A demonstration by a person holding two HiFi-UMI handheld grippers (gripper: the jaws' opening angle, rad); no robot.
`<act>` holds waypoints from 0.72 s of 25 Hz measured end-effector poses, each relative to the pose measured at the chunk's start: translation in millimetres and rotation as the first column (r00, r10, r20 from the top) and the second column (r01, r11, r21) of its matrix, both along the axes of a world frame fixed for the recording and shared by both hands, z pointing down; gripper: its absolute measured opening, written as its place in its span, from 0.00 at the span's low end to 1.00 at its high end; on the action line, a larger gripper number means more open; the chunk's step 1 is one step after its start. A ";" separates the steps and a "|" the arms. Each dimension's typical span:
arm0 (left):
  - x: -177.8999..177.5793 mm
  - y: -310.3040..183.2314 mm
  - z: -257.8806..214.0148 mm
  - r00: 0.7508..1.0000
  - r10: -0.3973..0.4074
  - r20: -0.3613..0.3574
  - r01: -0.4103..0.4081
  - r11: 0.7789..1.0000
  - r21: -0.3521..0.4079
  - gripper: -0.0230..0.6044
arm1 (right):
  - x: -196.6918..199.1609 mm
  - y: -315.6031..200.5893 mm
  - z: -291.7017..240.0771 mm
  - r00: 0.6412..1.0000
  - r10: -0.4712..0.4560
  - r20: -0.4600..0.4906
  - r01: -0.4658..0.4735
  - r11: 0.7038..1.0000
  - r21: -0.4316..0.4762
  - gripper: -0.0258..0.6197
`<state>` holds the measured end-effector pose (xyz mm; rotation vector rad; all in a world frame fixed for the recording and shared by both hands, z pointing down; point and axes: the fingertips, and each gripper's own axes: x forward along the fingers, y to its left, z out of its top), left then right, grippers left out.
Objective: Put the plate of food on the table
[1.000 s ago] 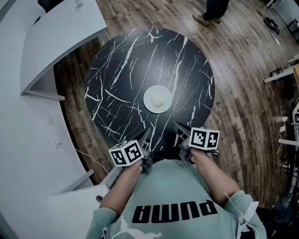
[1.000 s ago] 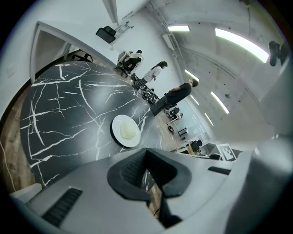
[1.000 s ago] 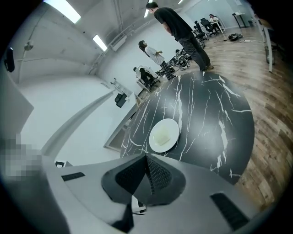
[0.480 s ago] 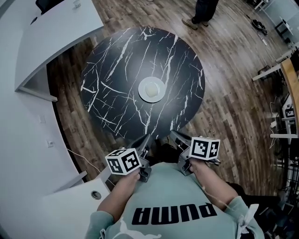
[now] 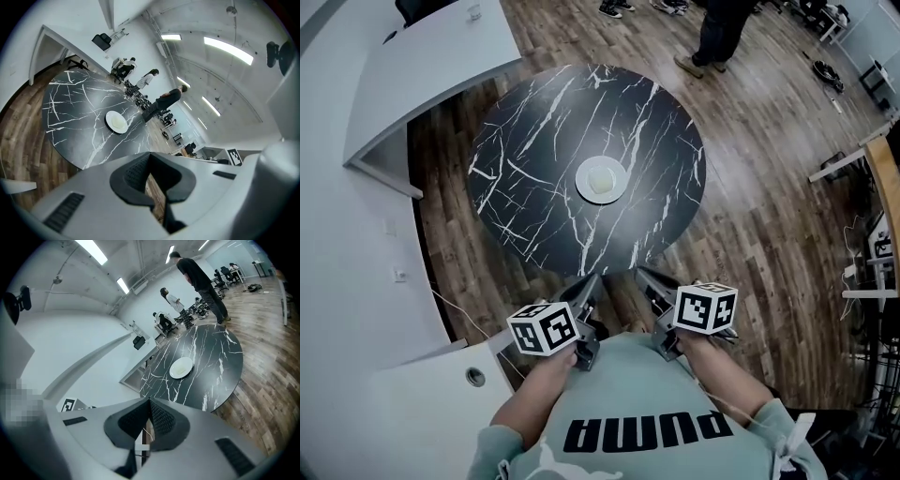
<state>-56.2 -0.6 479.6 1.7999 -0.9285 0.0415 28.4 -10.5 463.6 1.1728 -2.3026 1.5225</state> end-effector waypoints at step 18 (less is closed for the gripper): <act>76.1 121.4 -24.0 0.973 -0.194 0.127 0.196 0.981 -0.003 0.05 | 77.9 99.3 -8.7 0.984 -0.131 0.125 0.133 0.991 -0.012 0.05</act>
